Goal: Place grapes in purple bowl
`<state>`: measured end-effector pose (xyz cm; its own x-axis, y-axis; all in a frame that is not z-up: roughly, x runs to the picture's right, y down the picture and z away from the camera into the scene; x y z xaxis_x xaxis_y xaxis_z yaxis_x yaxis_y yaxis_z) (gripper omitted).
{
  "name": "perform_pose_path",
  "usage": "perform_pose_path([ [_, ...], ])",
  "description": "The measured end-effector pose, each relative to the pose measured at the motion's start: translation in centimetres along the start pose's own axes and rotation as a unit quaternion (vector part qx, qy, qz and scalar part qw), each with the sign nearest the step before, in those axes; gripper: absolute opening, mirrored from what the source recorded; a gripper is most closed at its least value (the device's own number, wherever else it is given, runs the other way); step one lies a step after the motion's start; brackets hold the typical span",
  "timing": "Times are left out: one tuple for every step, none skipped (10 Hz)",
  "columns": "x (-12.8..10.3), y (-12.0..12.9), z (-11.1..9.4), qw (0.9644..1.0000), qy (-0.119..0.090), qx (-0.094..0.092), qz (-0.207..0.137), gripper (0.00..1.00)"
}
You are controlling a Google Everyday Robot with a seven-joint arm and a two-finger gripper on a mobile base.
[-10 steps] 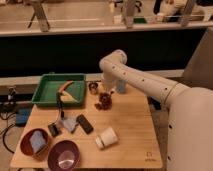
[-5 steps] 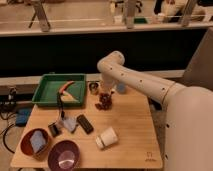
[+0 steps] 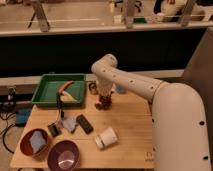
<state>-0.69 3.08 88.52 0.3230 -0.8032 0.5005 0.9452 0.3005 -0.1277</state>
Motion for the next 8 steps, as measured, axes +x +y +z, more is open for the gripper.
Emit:
perform_pose_path([
  [-0.3,-0.4,0.3,0.9999,0.0,0.009,-0.014,0.8],
  [-0.4,-0.4,0.6,0.9996,-0.001,0.015,-0.023,0.8],
  [-0.3,-0.1,1.1,0.9993,-0.005,0.025,-0.028,0.8],
  [-0.2,0.2,1.6,0.999,-0.008,0.028,-0.032,0.8],
  [-0.2,0.1,2.4,0.9987,-0.014,0.03,-0.039,0.8],
  [-0.1,-0.2,3.5,0.9984,-0.02,0.031,-0.043,0.8],
  [-0.1,-0.3,4.3,0.9982,-0.027,0.033,-0.043,0.8],
  [0.0,-0.3,5.2,0.998,-0.036,0.033,-0.04,0.79],
])
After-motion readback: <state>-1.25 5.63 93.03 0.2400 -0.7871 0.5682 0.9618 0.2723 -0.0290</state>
